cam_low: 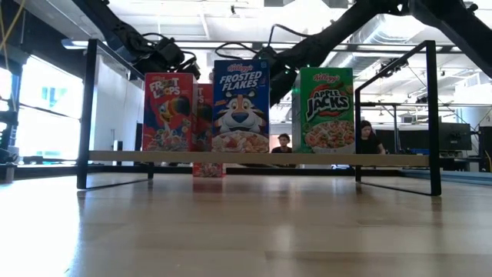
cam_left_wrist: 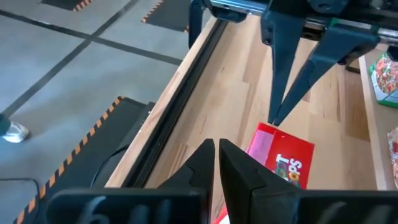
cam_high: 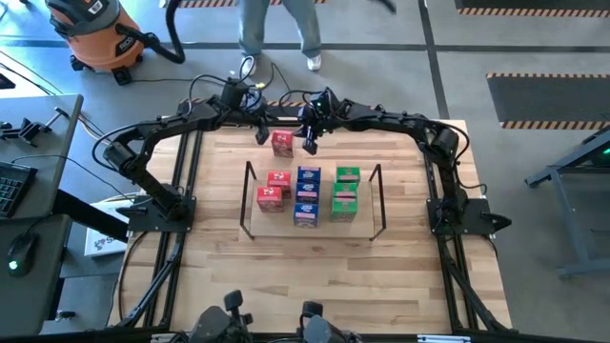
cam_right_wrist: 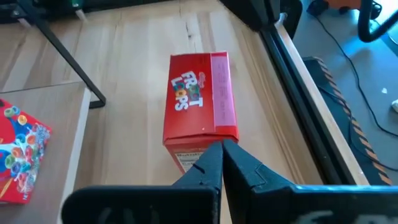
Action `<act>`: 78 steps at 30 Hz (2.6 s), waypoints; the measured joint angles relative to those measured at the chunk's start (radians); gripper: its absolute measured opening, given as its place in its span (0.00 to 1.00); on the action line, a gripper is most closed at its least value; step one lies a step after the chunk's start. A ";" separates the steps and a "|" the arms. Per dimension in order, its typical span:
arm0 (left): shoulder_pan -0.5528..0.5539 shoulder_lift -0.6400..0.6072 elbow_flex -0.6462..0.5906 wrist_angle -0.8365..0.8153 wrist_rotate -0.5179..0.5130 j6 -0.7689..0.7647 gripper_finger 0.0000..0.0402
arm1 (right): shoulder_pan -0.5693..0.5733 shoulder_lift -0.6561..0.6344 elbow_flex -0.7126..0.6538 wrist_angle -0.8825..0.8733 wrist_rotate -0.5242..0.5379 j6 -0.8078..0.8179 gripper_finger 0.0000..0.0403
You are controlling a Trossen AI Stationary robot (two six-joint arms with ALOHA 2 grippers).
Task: Stack cereal on shelf
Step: Put the red cereal box on the shelf aligned with the other red cereal boxes
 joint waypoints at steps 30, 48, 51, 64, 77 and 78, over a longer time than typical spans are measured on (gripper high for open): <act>-0.174 0.037 0.183 -0.372 -0.216 0.221 0.55 | 0.004 -0.599 -0.350 -0.231 0.093 -0.204 0.00; -0.172 0.099 0.185 -0.325 -0.234 0.268 0.57 | 0.011 -0.649 -0.399 -0.233 0.082 -0.191 0.00; -0.176 0.095 0.187 -0.334 -0.235 0.294 0.57 | 0.011 -0.649 -0.399 -0.231 0.073 -0.175 0.00; -0.177 -0.039 0.279 -0.530 -0.158 0.121 0.36 | 0.004 -0.649 -0.399 -0.237 0.135 -0.148 0.00; -0.199 -0.093 0.168 -0.543 -0.398 -0.053 0.07 | 0.004 -0.649 -0.398 -0.213 0.126 -0.202 0.00; -0.207 -0.079 0.167 -0.549 -0.403 -0.043 0.08 | 0.004 -0.649 -0.398 -0.217 0.126 -0.200 0.00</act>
